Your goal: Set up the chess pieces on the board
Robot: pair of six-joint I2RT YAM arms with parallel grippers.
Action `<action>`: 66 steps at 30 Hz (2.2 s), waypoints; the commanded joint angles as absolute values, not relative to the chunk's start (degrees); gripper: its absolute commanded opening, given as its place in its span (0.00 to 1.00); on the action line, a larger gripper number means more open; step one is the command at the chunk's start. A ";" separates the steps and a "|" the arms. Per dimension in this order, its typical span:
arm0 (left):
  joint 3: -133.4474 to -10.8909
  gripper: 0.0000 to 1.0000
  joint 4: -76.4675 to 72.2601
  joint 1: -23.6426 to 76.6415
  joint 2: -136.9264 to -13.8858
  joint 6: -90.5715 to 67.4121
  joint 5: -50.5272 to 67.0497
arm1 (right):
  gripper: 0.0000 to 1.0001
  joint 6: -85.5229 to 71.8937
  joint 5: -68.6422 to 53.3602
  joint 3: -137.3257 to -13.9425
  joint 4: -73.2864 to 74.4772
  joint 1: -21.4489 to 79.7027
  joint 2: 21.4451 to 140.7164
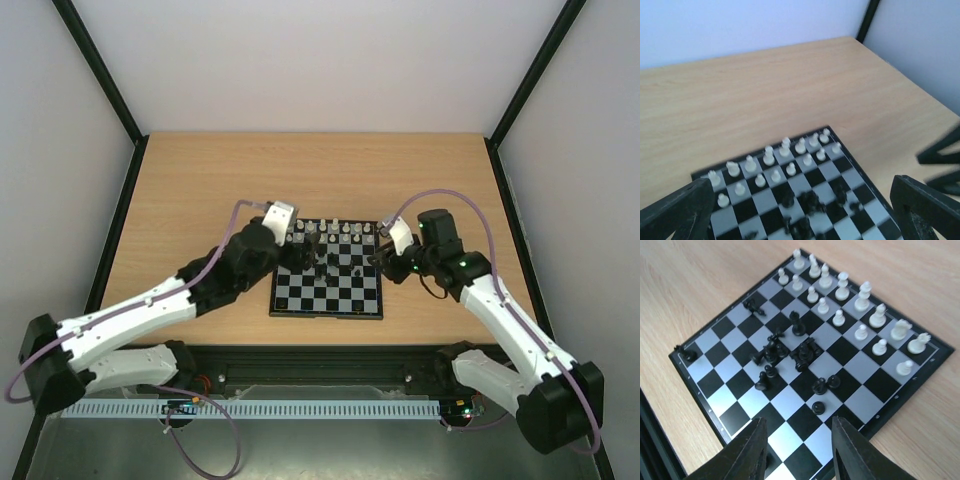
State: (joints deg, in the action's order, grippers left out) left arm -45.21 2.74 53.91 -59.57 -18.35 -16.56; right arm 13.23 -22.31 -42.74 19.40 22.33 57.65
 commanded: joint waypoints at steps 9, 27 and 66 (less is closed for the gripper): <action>-65.25 0.90 10.17 51.65 -85.70 -12.02 -15.02 | 0.39 10.80 -16.82 -39.98 18.20 19.51 53.54; -80.71 0.34 20.13 53.77 -110.80 -9.67 6.62 | 0.40 9.13 -0.44 -38.67 14.21 16.63 54.93; -83.50 0.11 22.64 55.05 -116.48 -14.13 -1.64 | 0.40 10.98 -1.93 -38.18 14.57 16.57 55.11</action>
